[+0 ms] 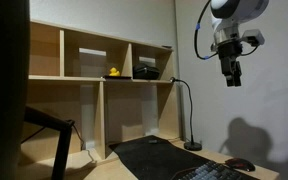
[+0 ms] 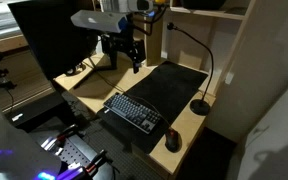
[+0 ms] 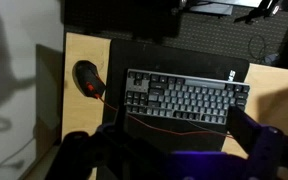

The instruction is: Pick the duck from the top cabinet and put it on the desk

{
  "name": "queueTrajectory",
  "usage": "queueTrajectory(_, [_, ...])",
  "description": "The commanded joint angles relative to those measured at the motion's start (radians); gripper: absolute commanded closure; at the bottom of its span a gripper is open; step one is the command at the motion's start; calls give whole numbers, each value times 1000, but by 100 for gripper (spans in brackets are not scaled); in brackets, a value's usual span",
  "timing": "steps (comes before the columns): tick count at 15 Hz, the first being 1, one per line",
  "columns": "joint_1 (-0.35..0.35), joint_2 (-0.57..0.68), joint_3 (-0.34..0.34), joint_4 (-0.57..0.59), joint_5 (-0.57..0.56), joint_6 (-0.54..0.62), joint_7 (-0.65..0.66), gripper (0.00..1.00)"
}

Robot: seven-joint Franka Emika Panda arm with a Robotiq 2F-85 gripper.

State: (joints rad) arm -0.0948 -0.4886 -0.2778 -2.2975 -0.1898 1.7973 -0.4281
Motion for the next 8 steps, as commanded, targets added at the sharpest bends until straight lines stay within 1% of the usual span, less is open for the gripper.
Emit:
queueTrajectory(1, [-11,2,9,2,5,-2,-4,0])
queueTrajectory(2, [3,-3,-4,-3,20,16,-52,0])
queueTrajectory(4, [17,-21,-17,-35,39,158,-99,0])
queueTrajectory(6, [32,-13,-23,-42,93,278,-111,0])
queueTrajectory(8, [47,-14,-29,-60,131,403,-154,0])
